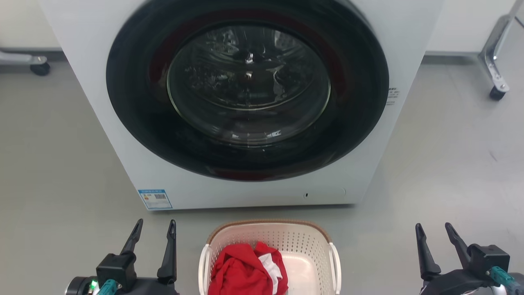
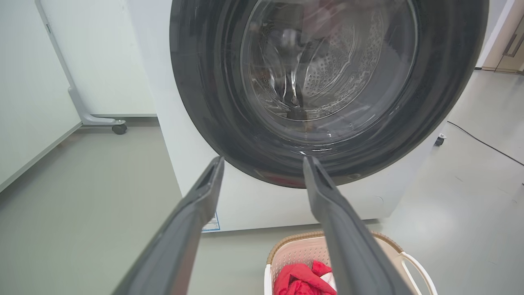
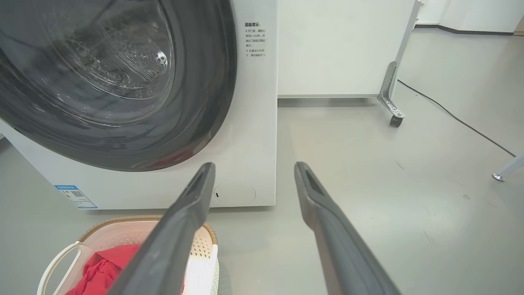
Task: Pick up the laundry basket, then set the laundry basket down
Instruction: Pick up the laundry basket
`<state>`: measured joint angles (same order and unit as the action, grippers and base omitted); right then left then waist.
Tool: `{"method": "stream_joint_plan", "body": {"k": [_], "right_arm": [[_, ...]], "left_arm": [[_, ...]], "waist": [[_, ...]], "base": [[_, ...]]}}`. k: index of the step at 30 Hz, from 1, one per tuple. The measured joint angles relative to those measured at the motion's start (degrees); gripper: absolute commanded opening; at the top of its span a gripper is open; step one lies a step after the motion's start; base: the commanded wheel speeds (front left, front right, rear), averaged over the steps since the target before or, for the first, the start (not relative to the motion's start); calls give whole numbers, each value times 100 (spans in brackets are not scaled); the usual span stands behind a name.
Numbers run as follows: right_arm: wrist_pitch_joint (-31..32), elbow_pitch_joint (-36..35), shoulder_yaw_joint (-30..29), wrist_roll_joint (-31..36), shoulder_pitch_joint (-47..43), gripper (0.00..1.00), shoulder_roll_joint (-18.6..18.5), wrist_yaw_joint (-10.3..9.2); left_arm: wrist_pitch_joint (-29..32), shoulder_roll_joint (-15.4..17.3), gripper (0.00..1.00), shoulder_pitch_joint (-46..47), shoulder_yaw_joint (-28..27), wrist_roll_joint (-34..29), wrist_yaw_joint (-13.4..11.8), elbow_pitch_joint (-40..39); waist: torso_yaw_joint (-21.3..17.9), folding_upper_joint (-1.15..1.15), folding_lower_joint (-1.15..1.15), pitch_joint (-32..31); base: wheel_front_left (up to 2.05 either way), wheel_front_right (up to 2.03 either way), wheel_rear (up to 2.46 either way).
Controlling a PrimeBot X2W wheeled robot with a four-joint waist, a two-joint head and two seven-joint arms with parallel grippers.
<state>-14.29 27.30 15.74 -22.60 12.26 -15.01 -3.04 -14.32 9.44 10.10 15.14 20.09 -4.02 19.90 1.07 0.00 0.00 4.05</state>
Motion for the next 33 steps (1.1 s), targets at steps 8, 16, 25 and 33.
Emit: {"method": "stream_joint_plan", "body": {"k": [8, 16, 25, 33], "right_arm": [[0, -81, -11, 48, 162, 100, 22, -2], [0, -133, -13, 105, 423, 100, 40, -5], [0, -249, -24, 157, 759, 100, 55, -32], [-1, -316, -49, 191, 1060, 100, 79, -53]], "left_arm": [[0, -52, 100, 118, -24, 1, 7, -31], [0, -172, 100, 433, -20, 1, 58, -30], [0, -246, 100, 864, -38, 1, 108, -16], [-11, -285, 100, 1274, -116, 10, 207, 32]], "waist": [[-2, 1, 1, 576], [4, 1, 1, 1225], [30, 1, 1, 1986], [62, 1, 1, 2670]], "base": [[0, 0, 0], [0, 0, 0], [0, 0, 0], [0, 0, 0]]}}
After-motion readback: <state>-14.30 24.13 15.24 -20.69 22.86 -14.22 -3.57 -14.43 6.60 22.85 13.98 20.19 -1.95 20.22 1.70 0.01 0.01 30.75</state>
